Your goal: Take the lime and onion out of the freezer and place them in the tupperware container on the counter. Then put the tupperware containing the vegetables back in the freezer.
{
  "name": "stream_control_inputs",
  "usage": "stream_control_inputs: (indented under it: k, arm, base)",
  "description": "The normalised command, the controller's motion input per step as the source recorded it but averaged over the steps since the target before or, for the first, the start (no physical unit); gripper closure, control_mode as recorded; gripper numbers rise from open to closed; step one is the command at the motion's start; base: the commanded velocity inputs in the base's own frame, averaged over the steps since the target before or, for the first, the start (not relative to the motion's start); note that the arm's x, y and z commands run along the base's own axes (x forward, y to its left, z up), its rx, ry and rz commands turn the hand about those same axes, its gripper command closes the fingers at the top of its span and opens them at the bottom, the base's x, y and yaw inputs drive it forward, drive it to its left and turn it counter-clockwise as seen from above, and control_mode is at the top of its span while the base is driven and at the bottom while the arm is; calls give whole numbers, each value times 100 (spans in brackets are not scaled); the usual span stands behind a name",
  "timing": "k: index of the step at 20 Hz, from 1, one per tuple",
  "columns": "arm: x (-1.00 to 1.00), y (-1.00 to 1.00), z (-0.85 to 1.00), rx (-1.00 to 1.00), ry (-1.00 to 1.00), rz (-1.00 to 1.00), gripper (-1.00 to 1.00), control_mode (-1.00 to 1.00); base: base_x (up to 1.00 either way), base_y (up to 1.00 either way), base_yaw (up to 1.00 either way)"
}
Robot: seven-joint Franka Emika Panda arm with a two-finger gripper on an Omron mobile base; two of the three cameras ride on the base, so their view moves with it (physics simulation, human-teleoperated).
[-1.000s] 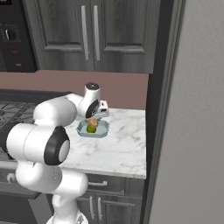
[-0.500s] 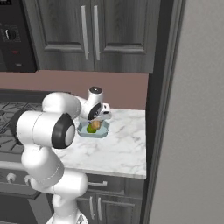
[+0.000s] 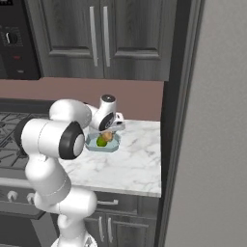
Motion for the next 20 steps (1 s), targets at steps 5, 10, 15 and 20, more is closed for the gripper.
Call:
stream_control_inputs:
  k: [5,10,15,20]
  arm:
    - [0,0,-12,0,-5,0,-100,-100]
    - [0,0,0,0,-14,0,-100,-100]
    - [-1,4,3,0,-17,0,-100,-100]
    - [-14,44,2,0,-13,0,-100,-100]
  base:
    - [0,0,0]
    - [0,0,0]
    - [0,0,0]
    - [0,0,0]
